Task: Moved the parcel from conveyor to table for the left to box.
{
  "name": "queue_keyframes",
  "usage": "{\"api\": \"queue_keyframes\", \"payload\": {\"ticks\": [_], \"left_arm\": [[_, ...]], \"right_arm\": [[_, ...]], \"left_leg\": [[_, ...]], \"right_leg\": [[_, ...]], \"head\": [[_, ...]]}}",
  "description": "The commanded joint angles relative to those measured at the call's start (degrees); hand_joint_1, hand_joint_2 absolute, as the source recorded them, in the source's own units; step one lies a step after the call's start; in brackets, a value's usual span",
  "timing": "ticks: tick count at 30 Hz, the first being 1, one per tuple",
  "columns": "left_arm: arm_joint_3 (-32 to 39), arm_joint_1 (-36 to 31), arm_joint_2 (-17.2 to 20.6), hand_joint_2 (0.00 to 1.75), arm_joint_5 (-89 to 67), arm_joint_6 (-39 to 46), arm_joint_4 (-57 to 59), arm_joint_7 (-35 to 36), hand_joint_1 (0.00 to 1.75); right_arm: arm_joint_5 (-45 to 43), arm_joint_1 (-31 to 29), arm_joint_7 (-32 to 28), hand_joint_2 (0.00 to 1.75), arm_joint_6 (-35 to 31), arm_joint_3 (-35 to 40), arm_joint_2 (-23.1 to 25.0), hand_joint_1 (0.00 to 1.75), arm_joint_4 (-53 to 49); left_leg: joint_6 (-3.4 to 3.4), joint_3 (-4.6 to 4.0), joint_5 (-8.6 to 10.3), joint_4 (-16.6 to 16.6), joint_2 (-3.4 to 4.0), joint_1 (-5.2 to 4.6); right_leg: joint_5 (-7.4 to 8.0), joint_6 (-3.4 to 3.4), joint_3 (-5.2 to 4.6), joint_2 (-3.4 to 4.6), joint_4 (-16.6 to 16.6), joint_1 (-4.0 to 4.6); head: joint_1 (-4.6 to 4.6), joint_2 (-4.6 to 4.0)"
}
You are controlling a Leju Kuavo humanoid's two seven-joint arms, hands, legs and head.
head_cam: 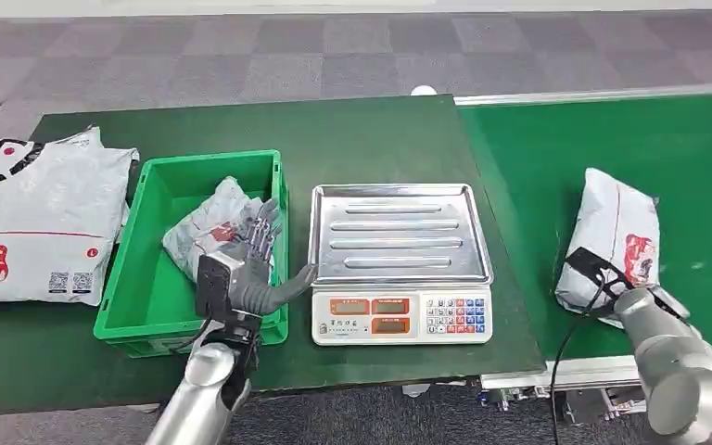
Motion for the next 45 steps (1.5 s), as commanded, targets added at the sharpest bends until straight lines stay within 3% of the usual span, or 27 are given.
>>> {"api": "queue_keyframes", "payload": {"ticks": [1,33,35,42,43,45], "left_arm": [[1.92,0.4,1.98,1.75,-0.05,0.26,-0.69,0.48,0.0],[3.5,0.73,1.71,1.75,-0.23,0.36,-1.64,0.75,0.0],[3.63,0.93,1.82,1.75,-0.35,0.62,-1.9,0.62,0.0],[4.38,1.04,1.52,1.75,-0.79,2.0,-2.68,0.53,0.0],[4.44,-0.33,0.86,1.75,-1.24,2.16,-0.91,0.66,0.0],[4.33,-2.35,-0.21,1.75,-2.07,2.22,2.51,0.13,0.0]], "right_arm": [[0.61,-3.77,-1.52,1.75,-3.11,-0.61,2.1,1.75,2.71],[1.21,-6.77,-4.98,1.75,-2.15,1.31,3.23,1.75,2.56],[0.96,-7.49,-6.42,1.75,-4.15,1.38,3.89,1.75,2.05],[-0.52,-12.24,-16.91,1.75,-22.75,4.96,8.11,1.75,-3.82],[-2.6,-12.61,-23.62,1.75,-29.59,6.44,9.33,1.75,-7.47],[-6.77,-8.48,-22.85,1.75,-28.69,11.34,10.73,1.75,-19.25]], "left_leg": [[-0.06,0.33,-0.09,-0.13,0.32,0.02],[-0.03,0.22,-0.06,-0.07,0.23,0.02],[-0.04,0.3,-0.09,-0.09,0.32,0.02],[-0.04,0.15,-0.08,-0.02,0.5,-0.05],[-0.07,0.24,-0.11,-0.04,0.65,-0.04],[-0.06,0.17,-0.07,-0.02,0.58,-0.04]], "right_leg": [[0.02,-0.08,0.22,0.36,-0.13,0.02],[0.01,-0.06,0.14,0.26,-0.07,0.02],[0.02,-0.08,0.2,0.35,-0.1,0.02],[0.05,-0.07,-0.01,0.52,0.05,-0.04],[0.06,-0.1,0.02,0.68,0.04,-0.03],[0.07,-0.1,-0.04,0.62,0.07,-0.04]], "head": [[0.0,0.02],[0.0,0.02],[0.0,0.0],[0.0,0.02],[0.0,0.0],[0.0,0.02]]}}
